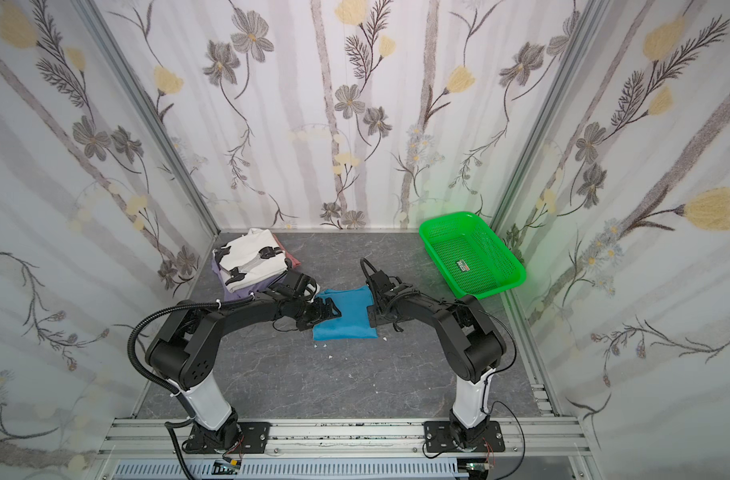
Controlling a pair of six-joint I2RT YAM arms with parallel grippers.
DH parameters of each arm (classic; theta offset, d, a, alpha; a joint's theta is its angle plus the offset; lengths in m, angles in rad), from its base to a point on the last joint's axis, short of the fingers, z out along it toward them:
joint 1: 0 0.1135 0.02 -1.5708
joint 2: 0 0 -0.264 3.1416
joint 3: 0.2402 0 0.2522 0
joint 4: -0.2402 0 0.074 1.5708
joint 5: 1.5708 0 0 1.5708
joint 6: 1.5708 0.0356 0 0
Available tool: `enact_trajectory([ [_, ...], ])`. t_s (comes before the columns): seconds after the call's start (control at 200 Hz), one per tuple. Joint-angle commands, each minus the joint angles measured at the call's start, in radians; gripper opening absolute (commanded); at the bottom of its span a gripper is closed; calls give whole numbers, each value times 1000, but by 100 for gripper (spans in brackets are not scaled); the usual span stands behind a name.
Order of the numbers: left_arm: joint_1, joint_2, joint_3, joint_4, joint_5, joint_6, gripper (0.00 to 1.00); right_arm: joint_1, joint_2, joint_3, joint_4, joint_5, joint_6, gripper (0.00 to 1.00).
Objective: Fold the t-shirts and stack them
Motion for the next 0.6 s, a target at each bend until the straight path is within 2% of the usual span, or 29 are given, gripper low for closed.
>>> enact_trajectory([
  [0.0, 11, -17, -37, -58, -75, -10, 96, -2, -73, -5, -3, -24, -36, 100],
  [0.2, 75, -63, -148, 90, 3, -85, 100, 14, -130, 66, -43, -100, -85, 100],
  [0.395, 111, -35, -213, 250, 54, -147, 100, 18, -19, 128, -36, -104, -66, 100],
  [0.595, 134, 2, -233, 285, 64, -146, 100, 18, 81, 121, -40, -94, -47, 100],
])
